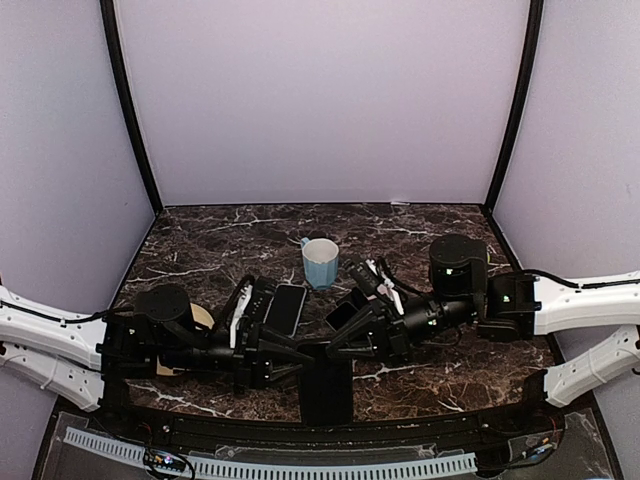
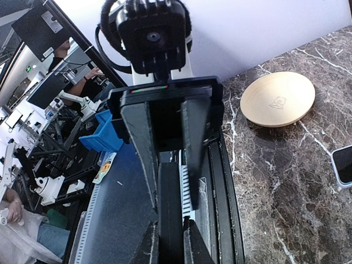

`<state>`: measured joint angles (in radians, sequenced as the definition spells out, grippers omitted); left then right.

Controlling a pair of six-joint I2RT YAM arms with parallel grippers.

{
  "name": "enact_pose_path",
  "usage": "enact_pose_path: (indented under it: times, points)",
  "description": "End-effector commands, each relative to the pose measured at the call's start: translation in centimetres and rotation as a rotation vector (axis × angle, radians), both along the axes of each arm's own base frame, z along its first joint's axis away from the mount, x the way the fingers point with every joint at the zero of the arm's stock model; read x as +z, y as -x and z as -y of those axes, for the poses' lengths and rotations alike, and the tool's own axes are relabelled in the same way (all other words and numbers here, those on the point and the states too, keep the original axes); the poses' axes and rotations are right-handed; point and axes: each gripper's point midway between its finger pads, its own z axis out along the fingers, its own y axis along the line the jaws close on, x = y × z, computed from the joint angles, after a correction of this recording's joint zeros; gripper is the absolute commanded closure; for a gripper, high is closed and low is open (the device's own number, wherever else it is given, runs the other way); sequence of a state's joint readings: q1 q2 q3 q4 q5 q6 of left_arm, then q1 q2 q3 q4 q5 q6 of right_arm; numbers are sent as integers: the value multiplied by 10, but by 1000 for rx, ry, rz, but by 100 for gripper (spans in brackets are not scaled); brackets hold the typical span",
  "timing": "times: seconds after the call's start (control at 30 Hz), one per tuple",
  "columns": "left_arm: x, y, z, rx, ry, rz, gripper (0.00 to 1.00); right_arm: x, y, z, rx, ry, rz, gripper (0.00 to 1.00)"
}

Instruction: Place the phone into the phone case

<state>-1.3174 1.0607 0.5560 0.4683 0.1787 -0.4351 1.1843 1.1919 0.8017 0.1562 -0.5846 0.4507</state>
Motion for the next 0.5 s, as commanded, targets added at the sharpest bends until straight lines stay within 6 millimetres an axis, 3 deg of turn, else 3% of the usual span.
enact_pose_path:
  times: [0.0,0.07,0.17,0.23,0.3,0.47]
  points:
    - [4,6,8,-48,8,3,95,41,4,-5,33,-140,35,100]
    - [9,5,7,-40,29,9,100,33,3,-5,23,-120,19,95]
    - [12,-2,1,-3,56,1,100,7,0,-1,-11,-66,-22,59]
    - [12,-10,-6,26,66,-15,100,-7,-1,3,-34,-43,-51,50]
    - [11,-16,-12,46,72,-33,100,-15,-2,5,-52,-46,-80,52]
    - [9,-20,-16,54,74,-61,100,-14,-4,-2,-51,-84,-105,84]
